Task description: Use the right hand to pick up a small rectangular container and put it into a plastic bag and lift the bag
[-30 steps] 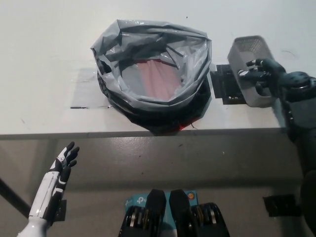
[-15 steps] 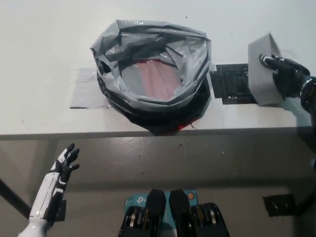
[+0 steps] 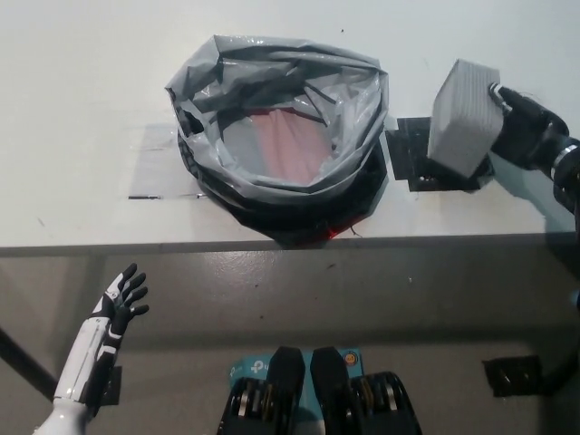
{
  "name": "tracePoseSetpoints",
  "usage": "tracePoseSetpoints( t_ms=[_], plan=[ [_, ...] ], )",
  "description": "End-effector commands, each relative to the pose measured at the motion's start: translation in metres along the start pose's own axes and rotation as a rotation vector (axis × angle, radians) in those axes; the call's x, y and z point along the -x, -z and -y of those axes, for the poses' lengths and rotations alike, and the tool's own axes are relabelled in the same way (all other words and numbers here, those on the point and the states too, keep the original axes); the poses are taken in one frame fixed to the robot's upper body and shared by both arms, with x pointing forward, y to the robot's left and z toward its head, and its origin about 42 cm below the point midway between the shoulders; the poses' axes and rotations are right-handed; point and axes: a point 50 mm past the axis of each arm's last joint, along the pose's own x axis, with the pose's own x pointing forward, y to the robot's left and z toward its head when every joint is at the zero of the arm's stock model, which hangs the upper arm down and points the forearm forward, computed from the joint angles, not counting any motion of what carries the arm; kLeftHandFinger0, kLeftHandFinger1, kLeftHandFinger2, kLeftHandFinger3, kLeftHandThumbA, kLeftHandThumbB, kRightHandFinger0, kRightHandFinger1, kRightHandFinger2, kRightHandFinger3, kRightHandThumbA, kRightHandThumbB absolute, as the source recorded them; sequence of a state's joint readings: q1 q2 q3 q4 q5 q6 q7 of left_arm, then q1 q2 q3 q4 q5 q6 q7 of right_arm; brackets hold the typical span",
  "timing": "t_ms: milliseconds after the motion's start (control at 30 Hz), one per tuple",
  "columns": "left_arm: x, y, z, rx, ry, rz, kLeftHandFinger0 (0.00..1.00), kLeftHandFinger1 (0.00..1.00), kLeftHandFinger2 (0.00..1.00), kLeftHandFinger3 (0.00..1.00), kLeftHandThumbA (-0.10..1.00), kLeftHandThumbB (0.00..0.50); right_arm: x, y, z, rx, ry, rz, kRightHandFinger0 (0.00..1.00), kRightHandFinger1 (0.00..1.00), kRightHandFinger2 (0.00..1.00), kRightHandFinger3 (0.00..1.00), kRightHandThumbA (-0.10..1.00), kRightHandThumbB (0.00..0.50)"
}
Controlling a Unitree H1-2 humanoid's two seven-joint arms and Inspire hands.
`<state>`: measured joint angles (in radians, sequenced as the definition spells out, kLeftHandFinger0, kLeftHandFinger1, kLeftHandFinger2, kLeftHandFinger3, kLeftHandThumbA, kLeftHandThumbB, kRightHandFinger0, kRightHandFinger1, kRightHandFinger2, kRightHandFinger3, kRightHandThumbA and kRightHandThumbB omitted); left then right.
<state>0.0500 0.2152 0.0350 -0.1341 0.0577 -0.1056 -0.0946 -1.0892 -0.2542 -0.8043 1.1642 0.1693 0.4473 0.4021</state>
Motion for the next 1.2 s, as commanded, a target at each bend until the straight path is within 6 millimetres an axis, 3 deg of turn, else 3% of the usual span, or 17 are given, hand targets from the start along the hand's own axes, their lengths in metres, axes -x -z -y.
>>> tracePoseSetpoints(
  t_ms=[0,133,267,300,367,400,533,733,833,867,900,933,1000,1167],
  plan=[
    [-0.001,-0.01,-0.009,-0.032,0.006,0.084,0.88,0.91,1.0,1.0,1.0,0.181,0.006,-0.093,-0.099,-0.106,-0.441,0.265,0.0,0.15,0.76,1.0,-0.1,0.099],
    [0.0,-0.01,-0.009,-0.037,0.008,0.083,0.87,0.9,1.0,1.0,1.0,0.167,0.015,-0.097,-0.115,-0.134,-0.454,0.341,0.0,0.23,0.76,1.0,-0.1,0.11],
    [0.0,-0.009,-0.01,-0.036,0.01,0.083,0.87,0.89,1.0,1.0,1.0,0.171,0.025,-0.102,-0.13,-0.142,-0.527,0.381,0.0,0.25,0.76,1.0,-0.1,0.114],
    [0.001,-0.008,-0.01,-0.037,0.011,0.081,0.87,0.89,1.0,1.0,1.0,0.173,0.028,-0.103,-0.133,-0.141,-0.535,0.392,0.0,0.25,0.76,1.0,-0.1,0.136],
    [0.001,-0.008,-0.01,-0.038,0.011,0.08,0.87,0.89,1.0,1.0,1.0,0.172,0.034,-0.105,-0.139,-0.135,-0.552,0.404,0.0,0.25,0.76,1.0,-0.1,0.12],
    [0.002,-0.008,-0.01,-0.045,0.012,0.082,0.86,0.89,1.0,1.0,1.0,0.137,0.041,-0.109,-0.149,-0.12,-0.588,0.418,0.0,0.26,0.76,0.97,-0.1,0.081],
    [0.003,-0.006,-0.01,-0.045,0.015,0.085,0.86,0.89,0.99,1.0,1.0,0.13,0.049,-0.115,-0.165,-0.082,-0.634,0.427,0.0,0.19,0.69,0.77,-0.1,0.077],
    [0.005,-0.007,-0.009,-0.05,0.022,0.067,0.86,0.89,0.97,1.0,1.0,0.144,0.069,-0.119,-0.216,-0.06,-0.711,0.417,0.0,0.22,0.71,0.74,-0.1,0.122],
    [0.005,-0.007,-0.008,-0.053,0.025,0.067,0.86,0.88,0.95,1.0,1.0,0.141,0.072,-0.117,-0.237,-0.011,-0.741,0.396,0.0,0.22,0.69,0.77,-0.1,0.115],
    [0.005,-0.007,-0.008,-0.054,0.029,0.07,0.86,0.88,0.95,1.0,1.0,0.142,0.07,-0.112,-0.247,-0.007,-0.76,0.363,0.0,0.23,0.7,0.84,-0.1,0.11],
    [0.005,-0.006,-0.008,-0.054,0.032,0.071,0.86,0.88,0.95,1.0,1.0,0.143,0.069,-0.111,-0.25,-0.009,-0.765,0.349,0.02,0.3,0.78,0.93,-0.1,0.118],
    [0.005,-0.005,-0.008,-0.053,0.033,0.071,0.85,0.87,0.94,1.0,1.0,0.156,0.068,-0.106,-0.257,-0.011,-0.761,0.342,0.0,0.26,0.73,0.91,-0.1,0.133],
    [0.004,-0.005,-0.008,-0.051,0.034,0.071,0.85,0.87,0.94,1.0,1.0,0.158,0.064,-0.098,-0.272,-0.005,-0.764,0.319,0.0,0.26,0.73,0.89,-0.1,0.147],
    [0.005,-0.007,-0.009,-0.063,0.042,0.074,0.83,0.86,0.93,1.0,1.0,0.134,0.062,-0.081,-0.296,0.034,-0.8,0.261,0.0,0.21,0.67,0.83,-0.1,0.134]
  ],
)
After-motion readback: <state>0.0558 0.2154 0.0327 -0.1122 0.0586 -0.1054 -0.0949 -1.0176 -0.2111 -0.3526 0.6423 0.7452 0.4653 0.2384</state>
